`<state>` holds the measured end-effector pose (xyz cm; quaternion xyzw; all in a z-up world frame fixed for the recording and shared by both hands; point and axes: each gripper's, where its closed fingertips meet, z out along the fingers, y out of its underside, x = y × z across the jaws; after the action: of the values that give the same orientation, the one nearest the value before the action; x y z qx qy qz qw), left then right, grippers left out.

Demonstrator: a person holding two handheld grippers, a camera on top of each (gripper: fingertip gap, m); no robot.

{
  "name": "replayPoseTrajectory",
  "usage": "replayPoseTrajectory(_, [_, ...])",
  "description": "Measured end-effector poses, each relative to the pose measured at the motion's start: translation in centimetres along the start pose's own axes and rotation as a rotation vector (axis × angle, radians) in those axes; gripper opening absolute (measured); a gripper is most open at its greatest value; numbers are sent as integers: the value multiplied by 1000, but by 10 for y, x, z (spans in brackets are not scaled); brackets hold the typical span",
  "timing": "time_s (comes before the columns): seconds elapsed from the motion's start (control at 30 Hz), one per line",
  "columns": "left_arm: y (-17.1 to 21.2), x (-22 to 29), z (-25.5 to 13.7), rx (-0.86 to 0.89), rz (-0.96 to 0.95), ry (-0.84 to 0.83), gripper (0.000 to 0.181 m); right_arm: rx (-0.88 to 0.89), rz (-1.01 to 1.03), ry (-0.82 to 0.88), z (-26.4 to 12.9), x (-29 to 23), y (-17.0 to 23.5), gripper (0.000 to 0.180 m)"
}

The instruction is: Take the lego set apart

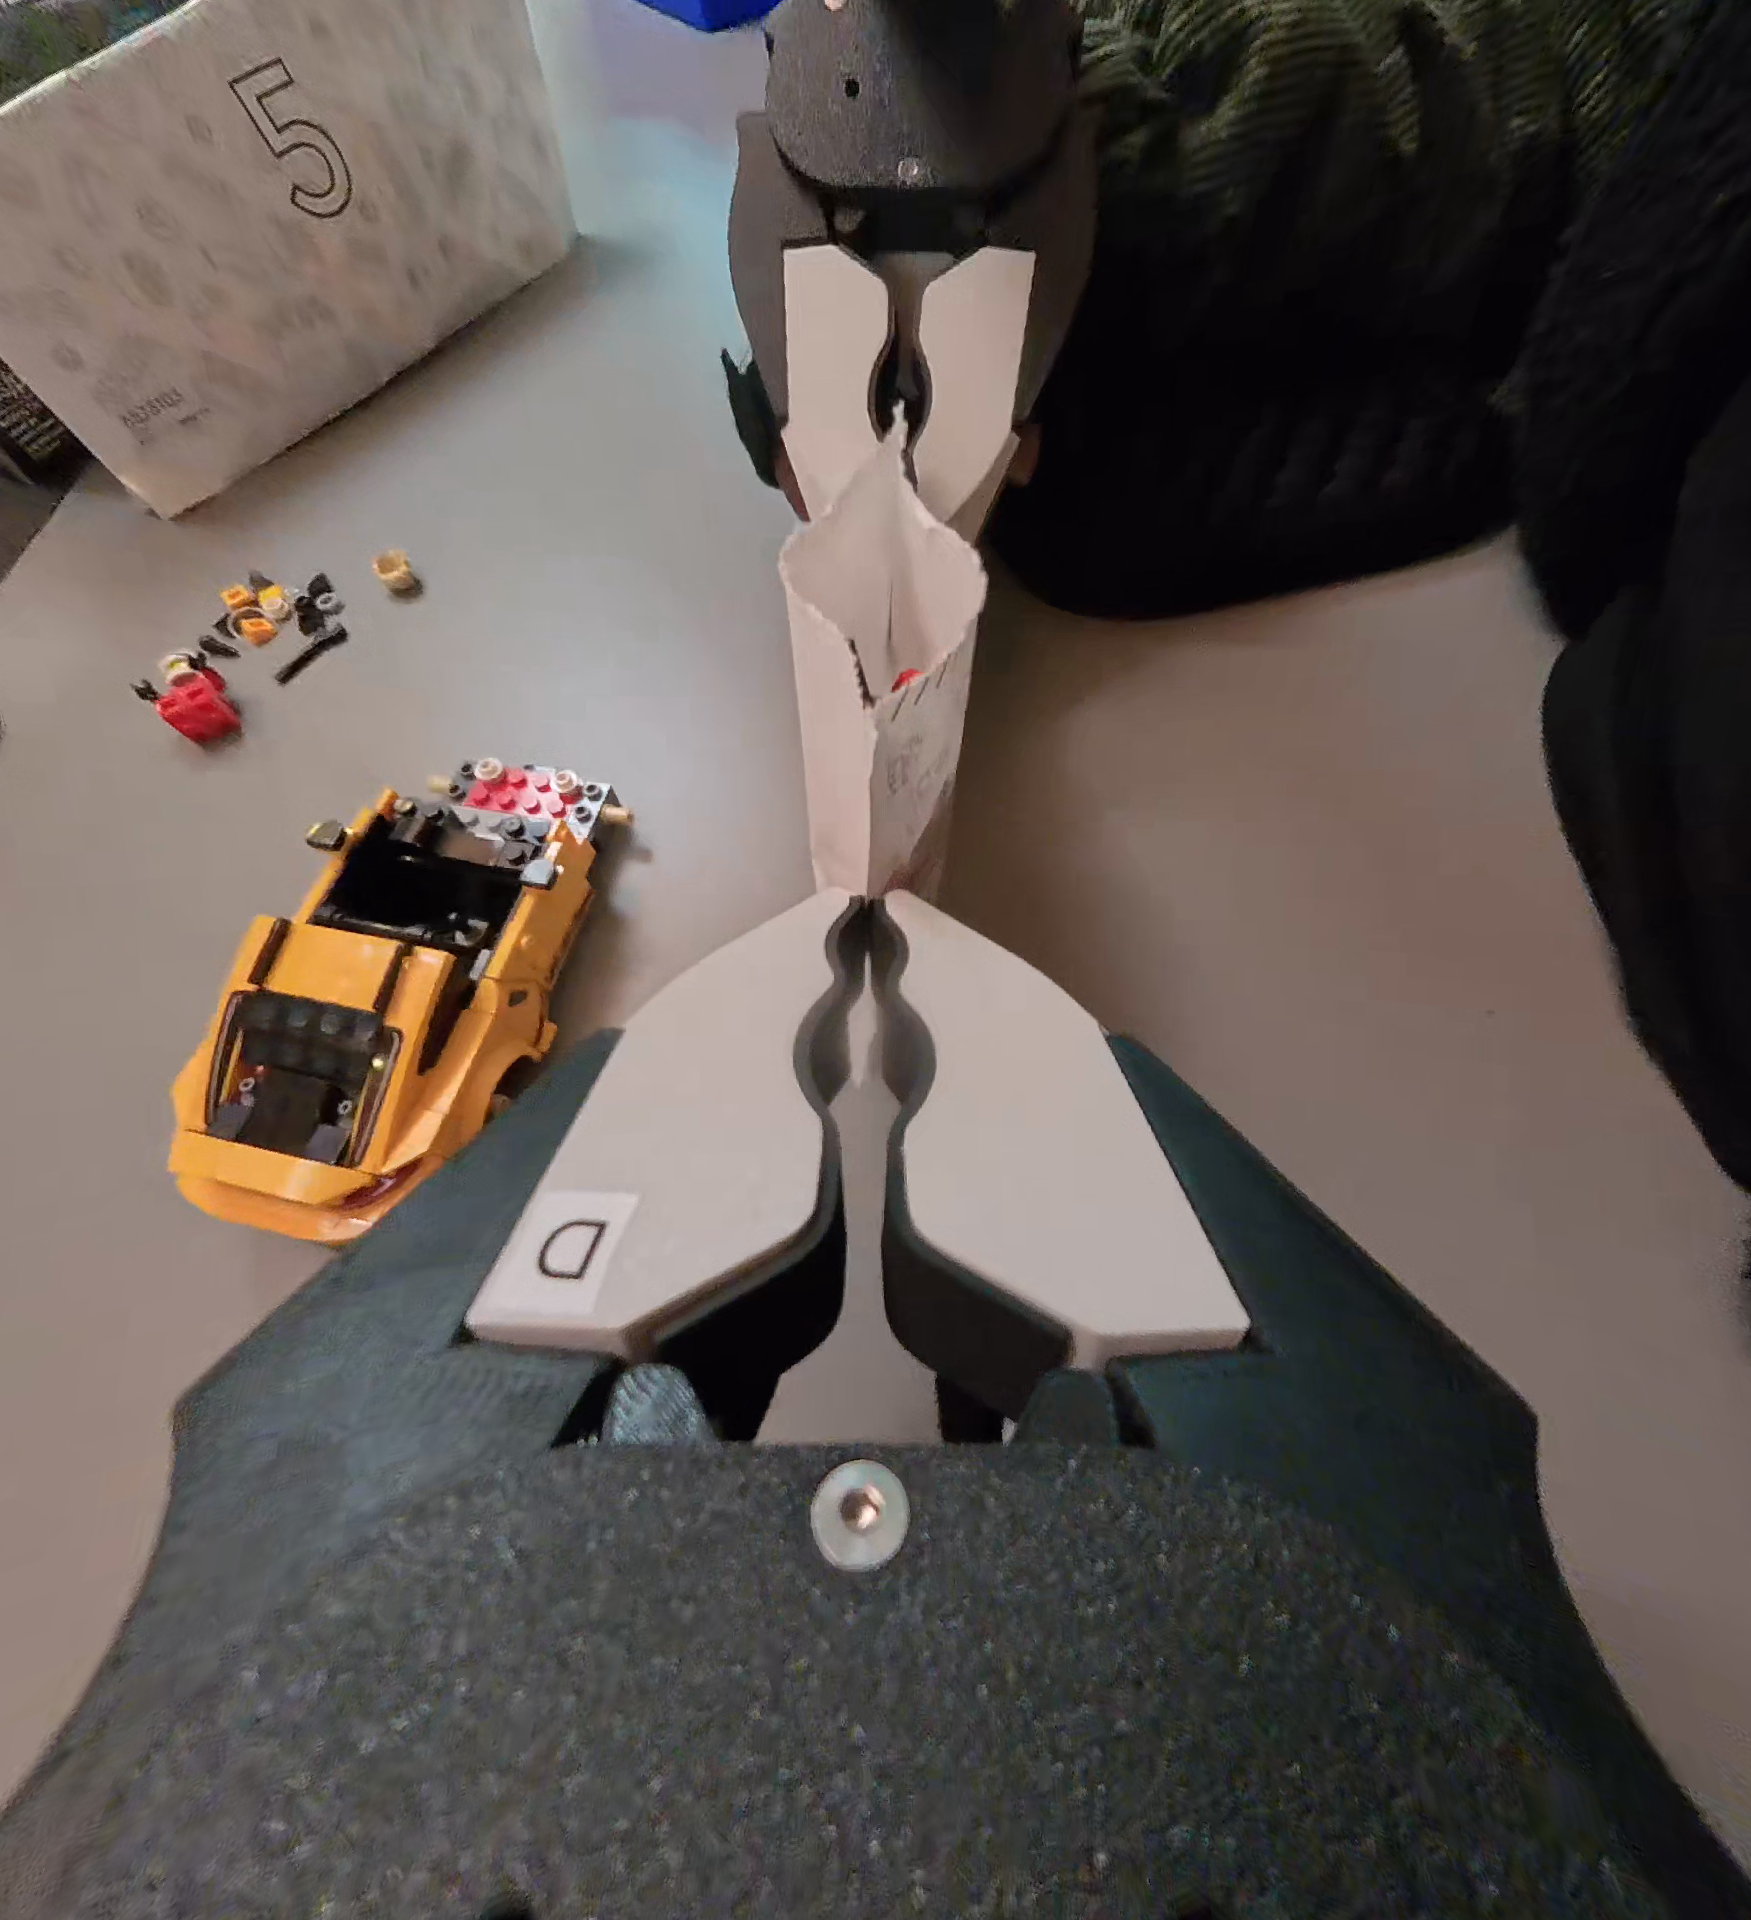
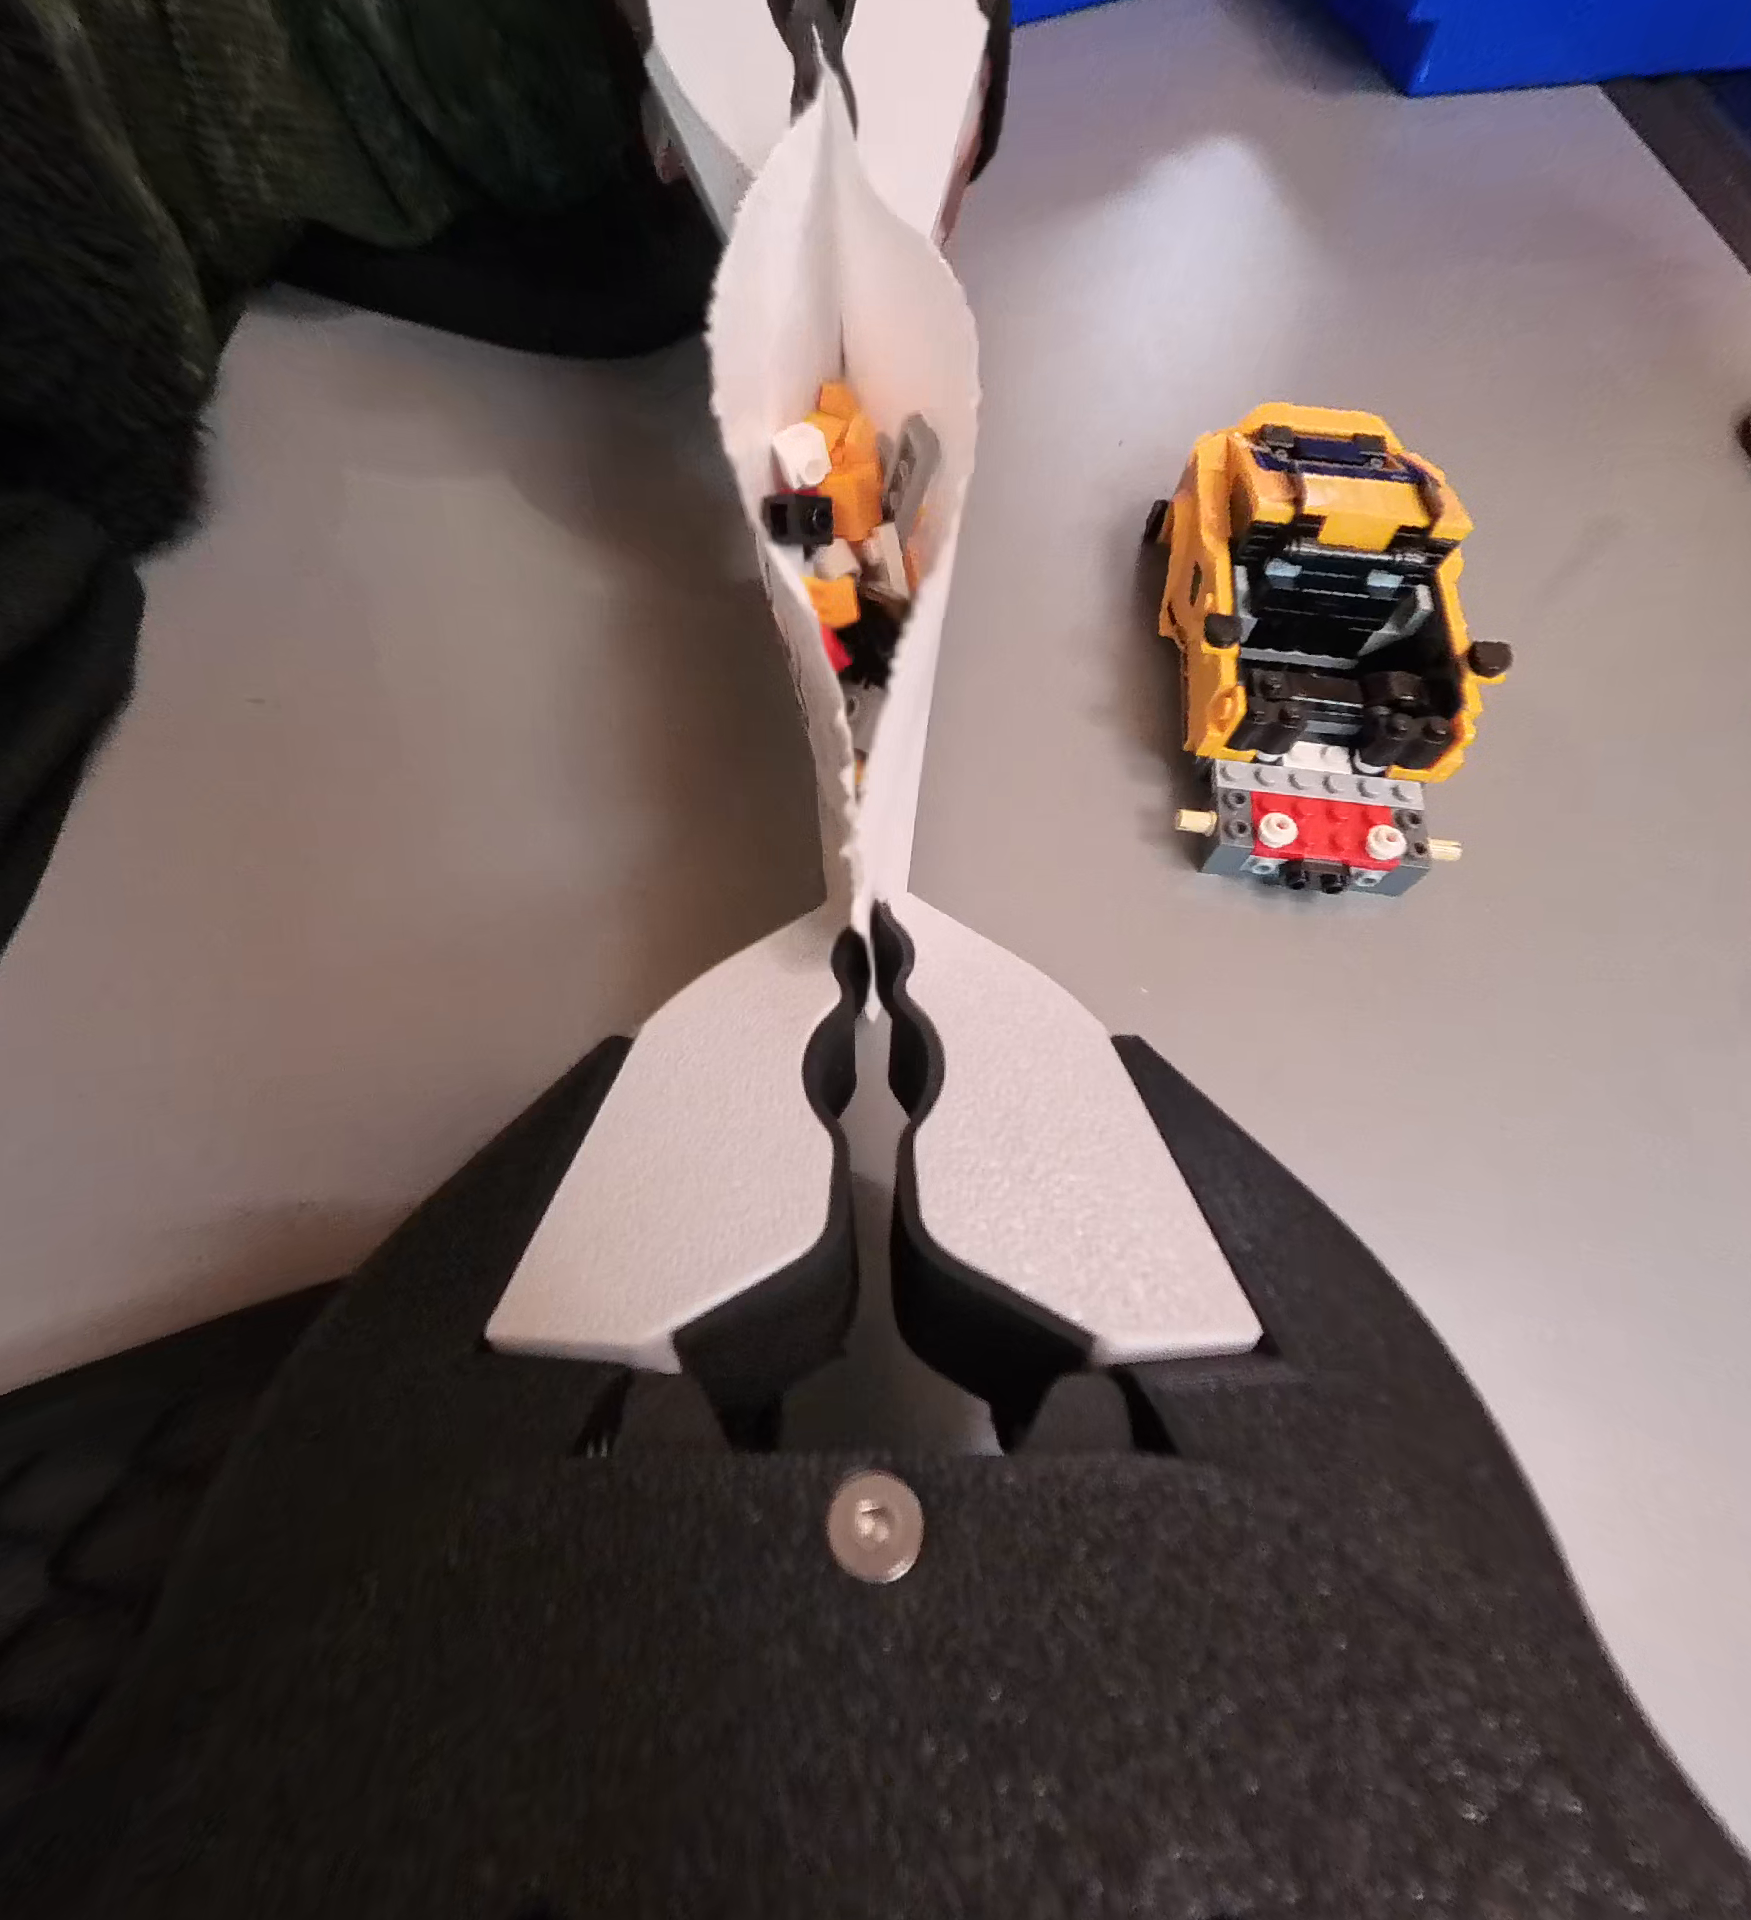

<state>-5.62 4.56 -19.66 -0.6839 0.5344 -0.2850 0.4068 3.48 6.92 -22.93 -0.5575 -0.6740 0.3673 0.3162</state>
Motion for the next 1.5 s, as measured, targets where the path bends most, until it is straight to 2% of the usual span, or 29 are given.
replayPoseTrajectory(0.13, [24, 0, 10, -100, -24, 21, 4, 5, 2, 5, 0, 0, -1, 3])
replayPoseTrajectory(0.3, [28, -1, 12, -108, -33, 24, 9, -11, 1, 9, 2, 0, 1, 12])
replayPoseTrajectory(0.33, [30, -1, 12, -116, -32, 22, 8, -10, 3, 8, 2, 1, 1, 11])
replayPoseTrajectory(0.37, [30, -1, 12, -120, -31, 22, 0, -7, 2, 5, 2, 0, 1, 1])
replayPoseTrajectory(0.7, [21, 2, 6, -78, -64, 64, 0, 15, 1, -50, -3, -6, -2, 0])
replayPoseTrajectory(0.87, [5, 1, 3, -4, -39, 37, 0, -3, 7, -36, -2, -3, 2, 0])
replayPoseTrajectory(1.27, [-1, 17, 35, 17, -23, 96, 0, 18, -48, -24, 14, -13, -11, 0])
replayPoseTrajectory(1.5, [-9, -3, -3, 108, -63, 39, 0, 39, -17, -15, -6, 0, -7, 0])
